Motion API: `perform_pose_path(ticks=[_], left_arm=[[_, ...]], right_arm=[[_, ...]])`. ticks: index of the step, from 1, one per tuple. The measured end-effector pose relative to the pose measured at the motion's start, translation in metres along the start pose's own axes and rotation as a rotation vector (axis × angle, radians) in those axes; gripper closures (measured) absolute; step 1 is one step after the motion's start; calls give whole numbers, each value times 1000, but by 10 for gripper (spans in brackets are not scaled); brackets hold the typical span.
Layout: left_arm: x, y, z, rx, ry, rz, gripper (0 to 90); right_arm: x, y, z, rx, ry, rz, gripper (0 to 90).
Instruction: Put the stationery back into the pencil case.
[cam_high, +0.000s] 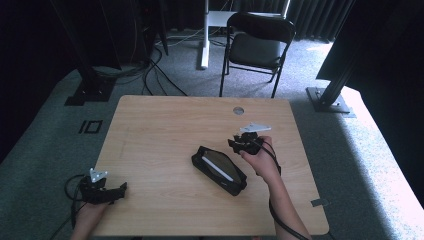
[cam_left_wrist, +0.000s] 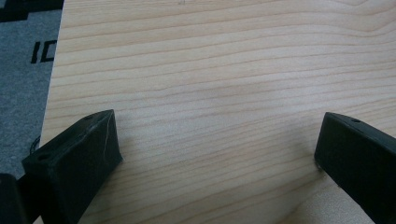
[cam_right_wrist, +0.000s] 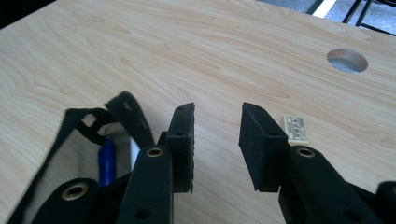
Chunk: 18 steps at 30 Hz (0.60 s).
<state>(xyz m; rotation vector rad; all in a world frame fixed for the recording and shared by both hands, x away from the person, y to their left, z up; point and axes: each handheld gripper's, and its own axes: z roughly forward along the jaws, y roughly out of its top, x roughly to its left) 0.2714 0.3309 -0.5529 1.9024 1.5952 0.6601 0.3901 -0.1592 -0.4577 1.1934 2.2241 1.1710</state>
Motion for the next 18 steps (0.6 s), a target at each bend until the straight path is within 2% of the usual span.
perform_pose_path(ticks=[18], left_arm=[[0,0,0,0,0,0,4]], right_arm=[[-31,-17,22,19,-59,49,609]])
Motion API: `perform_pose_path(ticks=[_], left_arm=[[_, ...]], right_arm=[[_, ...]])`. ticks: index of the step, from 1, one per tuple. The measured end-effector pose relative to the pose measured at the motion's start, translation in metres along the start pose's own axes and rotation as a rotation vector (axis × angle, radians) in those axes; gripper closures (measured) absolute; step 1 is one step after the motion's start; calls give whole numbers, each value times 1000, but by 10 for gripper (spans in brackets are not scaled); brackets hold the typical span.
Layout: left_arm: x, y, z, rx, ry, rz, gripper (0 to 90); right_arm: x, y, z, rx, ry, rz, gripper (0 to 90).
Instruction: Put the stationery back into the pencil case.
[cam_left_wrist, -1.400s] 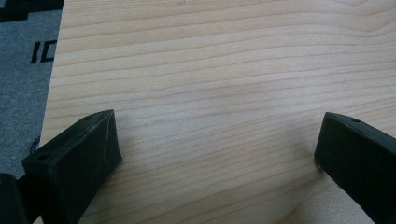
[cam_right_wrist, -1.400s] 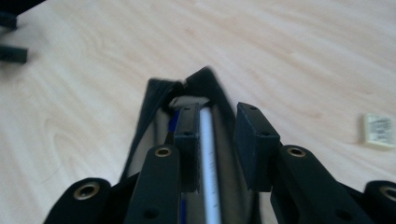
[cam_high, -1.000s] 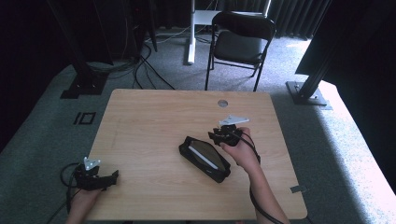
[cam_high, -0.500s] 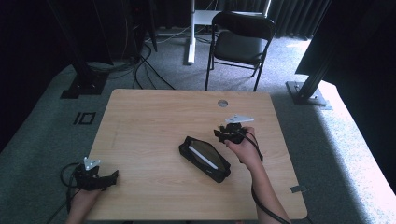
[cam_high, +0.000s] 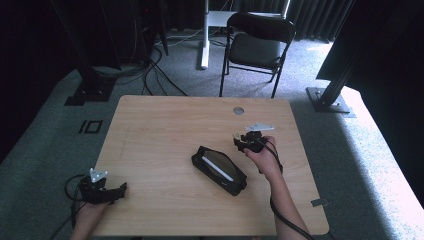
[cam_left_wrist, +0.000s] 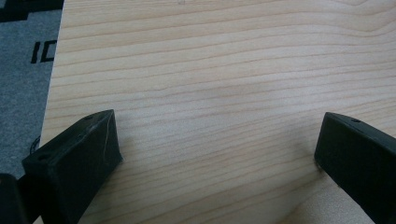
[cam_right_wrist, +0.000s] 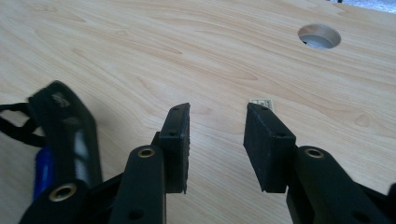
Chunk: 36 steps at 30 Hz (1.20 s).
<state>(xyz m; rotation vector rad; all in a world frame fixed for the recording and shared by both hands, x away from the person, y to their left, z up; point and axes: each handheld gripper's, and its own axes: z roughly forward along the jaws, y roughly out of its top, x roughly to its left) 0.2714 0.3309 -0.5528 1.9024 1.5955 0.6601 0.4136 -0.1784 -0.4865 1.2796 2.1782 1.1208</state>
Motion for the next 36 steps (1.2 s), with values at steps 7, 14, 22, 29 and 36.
perform_pose_path(ticks=[7,14,22,29,36], left_arm=[[0,0,0,0,0,0,4],[0,0,0,0,0,0,4],[0,0,0,0,0,0,4],[0,0,0,0,0,0,4],[0,0,0,0,0,0,4]], right_arm=[[-8,-8,10,3,-10,10,572],[-15,-13,18,6,-19,21,547],[-22,-18,27,15,-34,32,511],[-26,-21,35,29,-47,25,495],[-33,-22,43,42,-71,21,486]])
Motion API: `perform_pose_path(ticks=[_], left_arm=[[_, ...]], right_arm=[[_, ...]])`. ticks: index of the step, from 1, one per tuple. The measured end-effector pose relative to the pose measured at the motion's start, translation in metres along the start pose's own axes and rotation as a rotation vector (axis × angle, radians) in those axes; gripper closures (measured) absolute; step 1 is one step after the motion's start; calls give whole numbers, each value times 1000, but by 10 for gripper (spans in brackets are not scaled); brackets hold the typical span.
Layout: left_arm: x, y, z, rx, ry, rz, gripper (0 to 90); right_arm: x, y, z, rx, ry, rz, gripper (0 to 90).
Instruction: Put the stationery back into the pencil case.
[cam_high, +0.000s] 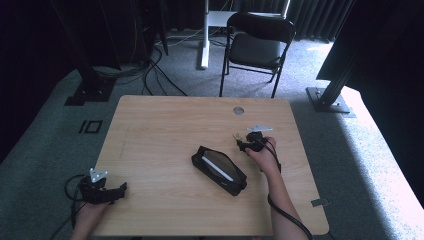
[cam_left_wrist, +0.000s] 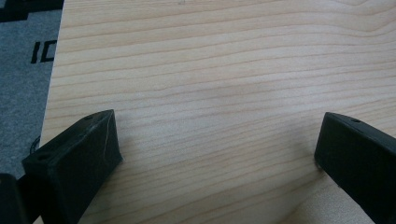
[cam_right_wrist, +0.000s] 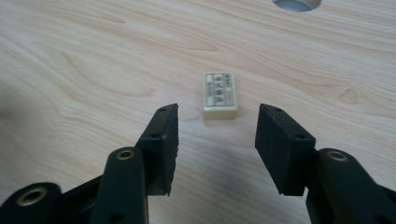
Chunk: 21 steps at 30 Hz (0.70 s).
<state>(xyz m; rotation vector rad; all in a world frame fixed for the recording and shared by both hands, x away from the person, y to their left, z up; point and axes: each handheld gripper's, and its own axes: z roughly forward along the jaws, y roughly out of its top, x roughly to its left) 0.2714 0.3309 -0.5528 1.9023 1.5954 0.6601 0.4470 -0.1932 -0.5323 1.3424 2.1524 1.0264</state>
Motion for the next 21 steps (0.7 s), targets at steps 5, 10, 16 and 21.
perform_pose_path(ticks=[5,10,16,21], left_arm=[[0,0,0,0,0,0,4],[0,0,0,0,0,0,4],[0,0,0,0,0,0,4],[0,0,0,0,0,0,4]], right_arm=[[-3,1,5,-10,-8,3,478],[-4,2,11,-1,1,-8,478],[-3,5,17,7,-7,-8,479],[-2,7,24,15,-20,-15,486]])
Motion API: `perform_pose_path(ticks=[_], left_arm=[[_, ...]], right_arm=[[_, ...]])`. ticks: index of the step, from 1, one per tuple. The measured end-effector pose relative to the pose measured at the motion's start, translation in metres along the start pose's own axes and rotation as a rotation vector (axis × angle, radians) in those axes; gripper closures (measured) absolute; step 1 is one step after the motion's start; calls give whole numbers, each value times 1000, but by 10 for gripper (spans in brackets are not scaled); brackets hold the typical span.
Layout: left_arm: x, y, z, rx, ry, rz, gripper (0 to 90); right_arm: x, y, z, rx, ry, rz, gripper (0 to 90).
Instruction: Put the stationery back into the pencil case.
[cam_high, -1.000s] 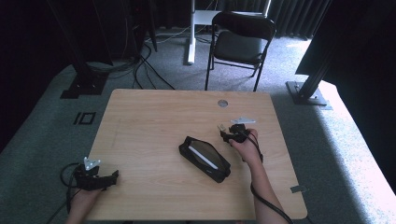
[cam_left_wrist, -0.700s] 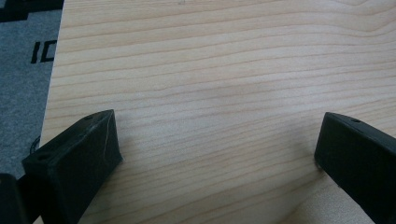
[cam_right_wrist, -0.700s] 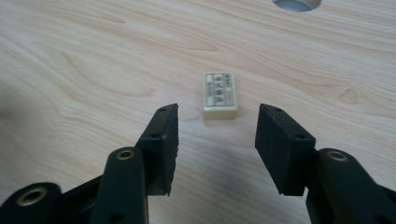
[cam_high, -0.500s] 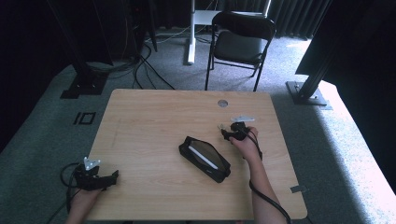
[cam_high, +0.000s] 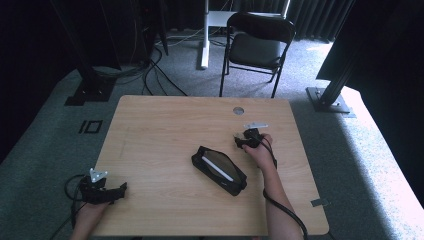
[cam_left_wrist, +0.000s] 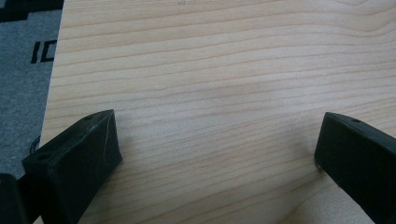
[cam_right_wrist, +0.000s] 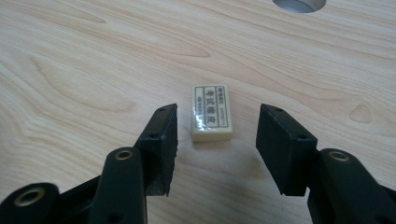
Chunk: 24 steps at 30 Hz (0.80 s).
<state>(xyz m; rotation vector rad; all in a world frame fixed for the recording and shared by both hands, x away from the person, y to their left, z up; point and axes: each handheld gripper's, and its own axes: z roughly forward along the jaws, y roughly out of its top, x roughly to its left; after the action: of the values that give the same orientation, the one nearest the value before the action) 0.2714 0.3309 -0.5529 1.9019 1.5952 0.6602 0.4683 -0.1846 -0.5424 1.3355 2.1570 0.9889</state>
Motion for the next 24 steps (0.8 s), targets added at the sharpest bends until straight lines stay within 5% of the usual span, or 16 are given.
perform_pose_path(ticks=[13,24], left_arm=[[0,0,0,0,0,0,4],[0,0,0,0,0,0,4]], right_arm=[[4,6,14,19,-25,14,533],[7,11,13,51,-50,37,683]])
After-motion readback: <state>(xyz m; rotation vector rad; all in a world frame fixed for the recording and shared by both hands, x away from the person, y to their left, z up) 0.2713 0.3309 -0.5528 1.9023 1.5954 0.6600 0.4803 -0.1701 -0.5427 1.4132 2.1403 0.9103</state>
